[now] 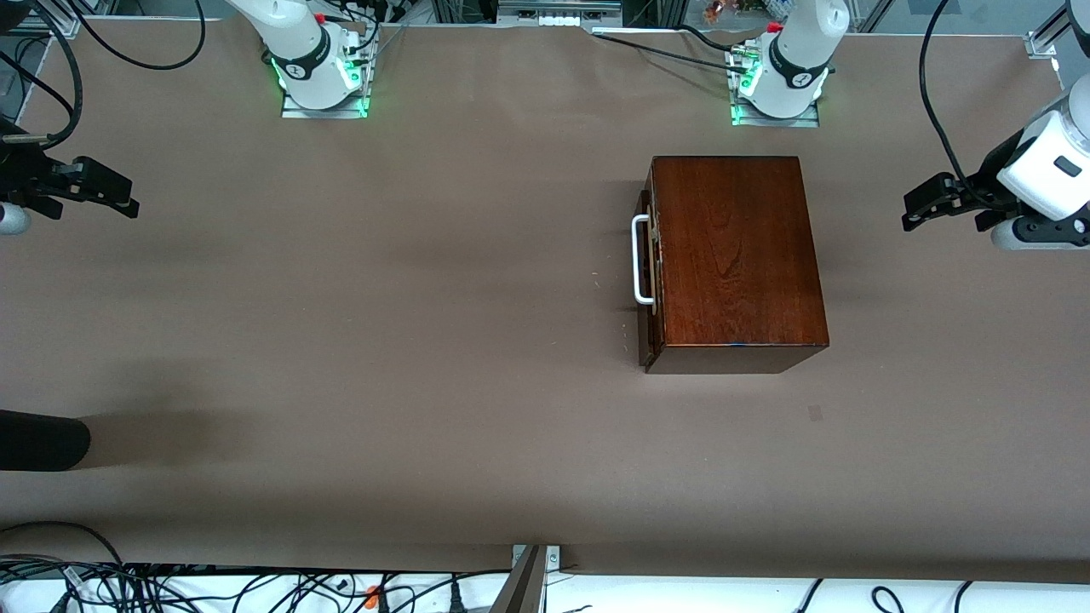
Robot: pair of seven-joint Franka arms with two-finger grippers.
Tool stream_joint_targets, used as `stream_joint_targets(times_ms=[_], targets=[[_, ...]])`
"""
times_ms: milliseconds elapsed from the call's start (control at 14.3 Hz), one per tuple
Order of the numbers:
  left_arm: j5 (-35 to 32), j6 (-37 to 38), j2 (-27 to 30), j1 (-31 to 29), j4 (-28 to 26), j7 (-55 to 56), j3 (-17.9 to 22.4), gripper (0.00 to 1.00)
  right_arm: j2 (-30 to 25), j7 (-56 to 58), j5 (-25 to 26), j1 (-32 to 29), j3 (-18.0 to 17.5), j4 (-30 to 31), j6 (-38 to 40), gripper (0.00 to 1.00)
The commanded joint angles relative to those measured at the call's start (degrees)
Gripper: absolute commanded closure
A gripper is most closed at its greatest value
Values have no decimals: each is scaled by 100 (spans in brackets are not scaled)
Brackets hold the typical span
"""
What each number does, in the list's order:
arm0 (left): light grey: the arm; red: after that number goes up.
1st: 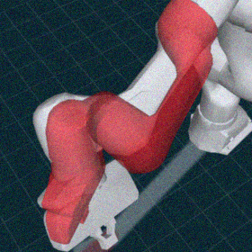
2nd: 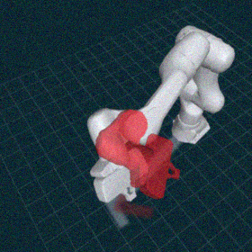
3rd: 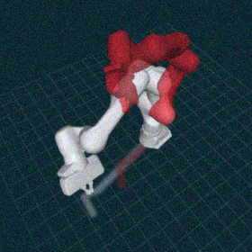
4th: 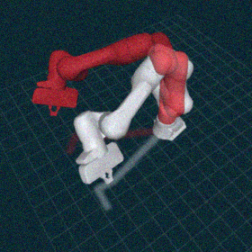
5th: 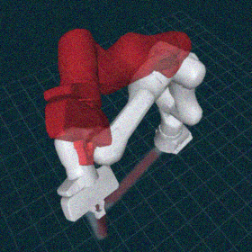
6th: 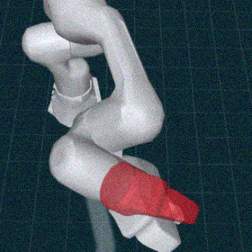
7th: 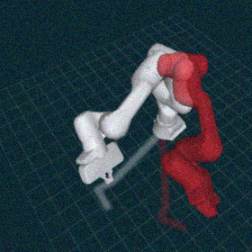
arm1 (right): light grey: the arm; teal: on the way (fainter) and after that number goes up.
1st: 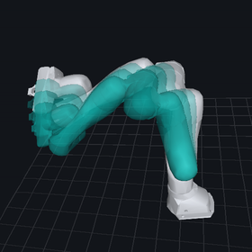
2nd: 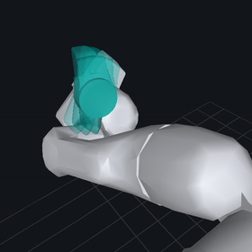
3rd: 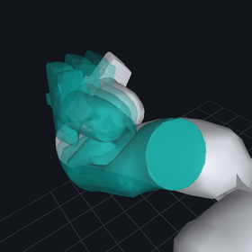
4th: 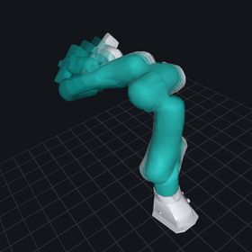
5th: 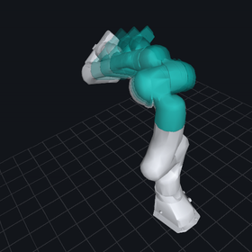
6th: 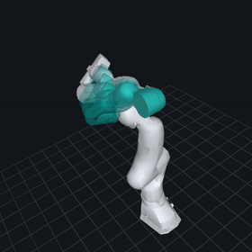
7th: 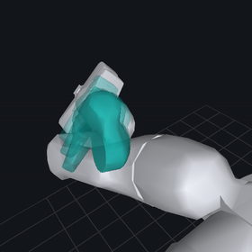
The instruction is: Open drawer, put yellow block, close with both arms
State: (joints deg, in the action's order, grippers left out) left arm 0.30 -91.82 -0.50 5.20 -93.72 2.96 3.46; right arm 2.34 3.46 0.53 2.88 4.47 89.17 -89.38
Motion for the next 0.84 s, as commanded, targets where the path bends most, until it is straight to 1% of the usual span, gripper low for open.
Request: stream_joint_targets(times_ms=[0, 767], targets=[[32, -134, 182, 86, -200, -6, 50, 0, -164, 111, -80, -95, -60, 119, -36, 0], [32, -116, 419, -11, -428, 12, -21, 0, -164, 111, -80, -95, -43, 110, -18, 0]])
